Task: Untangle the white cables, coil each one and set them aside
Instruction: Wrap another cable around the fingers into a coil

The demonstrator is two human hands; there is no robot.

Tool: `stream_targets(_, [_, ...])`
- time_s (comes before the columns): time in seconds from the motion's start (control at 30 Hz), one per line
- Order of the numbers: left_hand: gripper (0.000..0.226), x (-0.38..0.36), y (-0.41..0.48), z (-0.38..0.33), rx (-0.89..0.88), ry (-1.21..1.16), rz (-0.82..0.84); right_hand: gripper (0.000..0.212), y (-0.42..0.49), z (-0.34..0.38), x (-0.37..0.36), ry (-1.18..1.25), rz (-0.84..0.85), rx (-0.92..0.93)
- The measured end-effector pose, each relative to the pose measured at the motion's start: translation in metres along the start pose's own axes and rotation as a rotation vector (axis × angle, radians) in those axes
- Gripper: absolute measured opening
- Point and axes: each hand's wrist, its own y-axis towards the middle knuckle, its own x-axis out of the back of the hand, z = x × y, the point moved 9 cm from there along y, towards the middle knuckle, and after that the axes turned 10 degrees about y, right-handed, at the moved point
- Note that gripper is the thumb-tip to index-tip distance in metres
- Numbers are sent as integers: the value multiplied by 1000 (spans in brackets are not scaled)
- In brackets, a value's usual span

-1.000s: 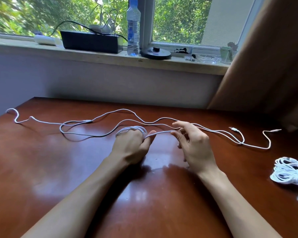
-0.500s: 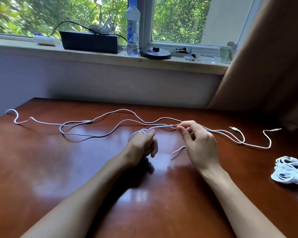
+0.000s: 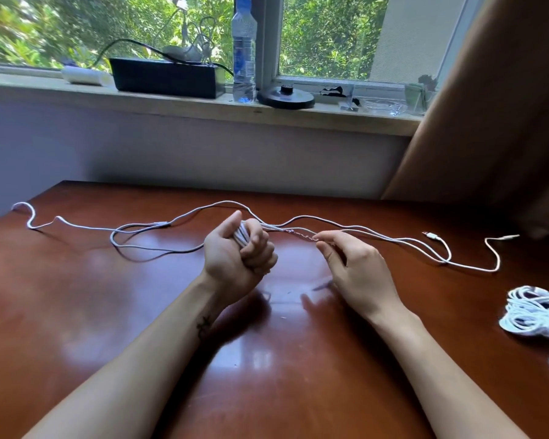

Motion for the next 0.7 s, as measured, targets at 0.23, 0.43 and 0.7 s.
stream_targets(0.23, [48,11,1,-5,3,-331,-56,16,-2,-1,-5,-64,61,-74])
stream_targets(0.43, [47,27,5,-8,-17,-463,-114,12,-6,-7,-17,-103,189,-157])
stream_targets(0.7, [50,36,8,-8,-19,-439,-194,16,-7,-14,-16,-102,189,-217])
